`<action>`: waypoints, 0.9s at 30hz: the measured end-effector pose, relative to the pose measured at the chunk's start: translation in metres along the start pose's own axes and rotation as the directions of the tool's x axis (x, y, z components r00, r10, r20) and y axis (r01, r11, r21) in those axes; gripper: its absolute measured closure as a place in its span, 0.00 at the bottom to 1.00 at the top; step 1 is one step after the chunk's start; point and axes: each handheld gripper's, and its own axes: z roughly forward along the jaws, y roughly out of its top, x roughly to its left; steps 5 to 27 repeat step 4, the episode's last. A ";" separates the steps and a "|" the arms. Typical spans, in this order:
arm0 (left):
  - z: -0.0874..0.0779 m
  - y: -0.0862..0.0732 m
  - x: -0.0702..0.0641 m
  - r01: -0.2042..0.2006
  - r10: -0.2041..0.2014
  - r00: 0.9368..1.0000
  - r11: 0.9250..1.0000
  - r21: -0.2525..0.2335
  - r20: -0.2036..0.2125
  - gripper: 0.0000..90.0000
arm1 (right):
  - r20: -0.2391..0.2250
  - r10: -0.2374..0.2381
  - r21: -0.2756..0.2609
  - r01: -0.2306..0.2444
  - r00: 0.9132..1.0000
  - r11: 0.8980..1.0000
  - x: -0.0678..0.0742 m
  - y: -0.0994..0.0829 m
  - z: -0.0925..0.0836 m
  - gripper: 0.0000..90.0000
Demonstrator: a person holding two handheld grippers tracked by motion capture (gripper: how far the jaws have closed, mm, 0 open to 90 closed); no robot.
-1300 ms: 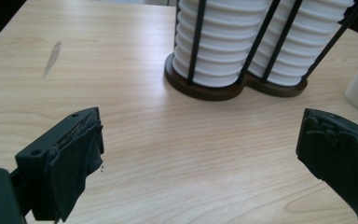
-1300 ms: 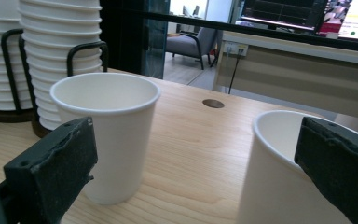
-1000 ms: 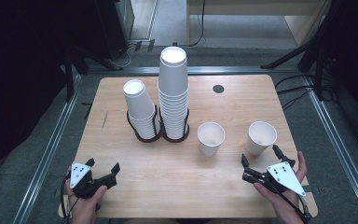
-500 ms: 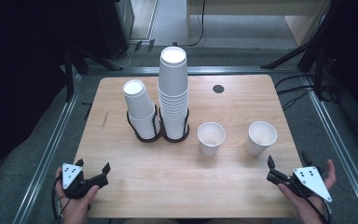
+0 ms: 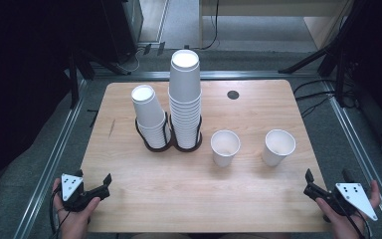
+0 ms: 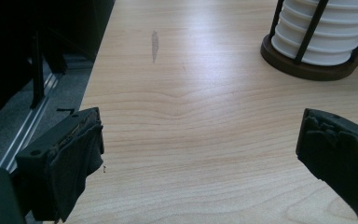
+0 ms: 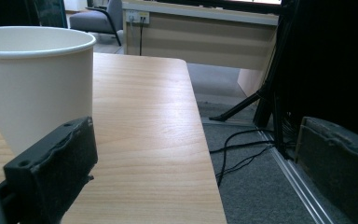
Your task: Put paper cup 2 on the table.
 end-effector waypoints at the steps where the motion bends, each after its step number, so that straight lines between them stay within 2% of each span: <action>1: 0.000 0.000 0.000 0.005 -0.005 1.000 1.000 -0.001 0.004 0.01 | 0.001 0.002 0.000 -0.002 1.000 1.000 0.001 0.000 0.000 0.00; 4: 0.001 0.002 0.000 0.035 -0.035 0.999 0.999 -0.005 0.024 0.01 | 0.000 0.008 -0.005 -0.008 1.000 1.000 0.004 0.002 -0.001 0.00; 27: 0.001 0.002 0.000 0.035 -0.035 0.999 0.999 -0.005 0.024 0.01 | 0.000 0.008 -0.005 -0.008 1.000 1.000 0.004 0.002 -0.001 0.00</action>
